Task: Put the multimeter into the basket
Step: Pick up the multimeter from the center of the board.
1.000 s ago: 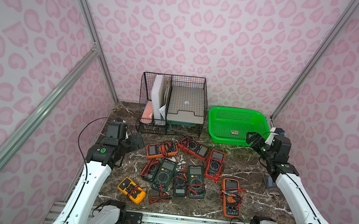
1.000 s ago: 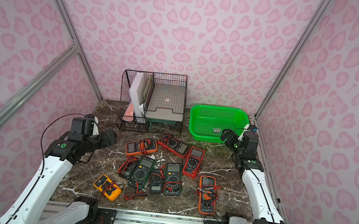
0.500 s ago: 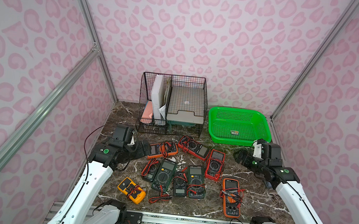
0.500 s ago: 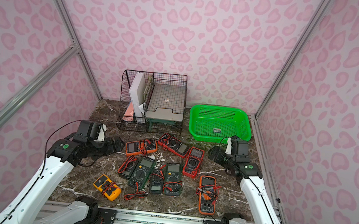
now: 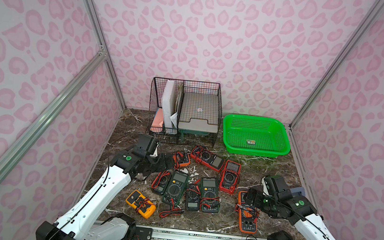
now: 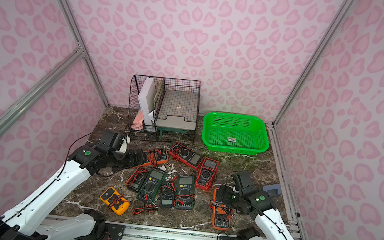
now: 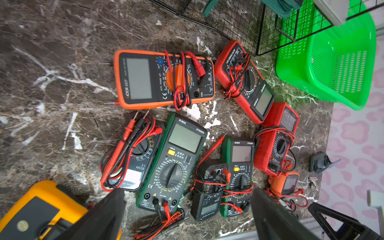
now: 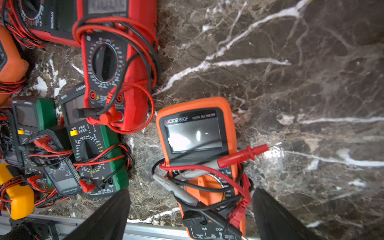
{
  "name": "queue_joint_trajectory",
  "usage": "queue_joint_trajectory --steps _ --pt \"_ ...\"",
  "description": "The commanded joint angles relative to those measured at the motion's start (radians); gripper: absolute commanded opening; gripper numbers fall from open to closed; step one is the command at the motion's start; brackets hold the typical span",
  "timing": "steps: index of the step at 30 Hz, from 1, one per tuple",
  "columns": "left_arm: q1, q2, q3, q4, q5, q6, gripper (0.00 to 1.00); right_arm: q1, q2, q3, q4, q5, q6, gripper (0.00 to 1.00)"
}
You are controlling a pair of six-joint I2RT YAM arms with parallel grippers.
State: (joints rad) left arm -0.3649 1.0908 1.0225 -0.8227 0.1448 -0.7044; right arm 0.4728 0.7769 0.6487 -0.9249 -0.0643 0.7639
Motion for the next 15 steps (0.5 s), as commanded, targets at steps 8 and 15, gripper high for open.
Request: queue_joint_trajectory --steps 8,15 --pt "-0.101 0.099 0.038 0.075 -0.009 -0.024 0.98 0.098 0.08 -0.009 -0.033 0.054 0.067 0.99" --pt "-0.12 0.116 0.03 0.111 -0.004 -0.034 0.99 0.116 0.112 -0.035 -0.014 0.07 0.107 1.0"
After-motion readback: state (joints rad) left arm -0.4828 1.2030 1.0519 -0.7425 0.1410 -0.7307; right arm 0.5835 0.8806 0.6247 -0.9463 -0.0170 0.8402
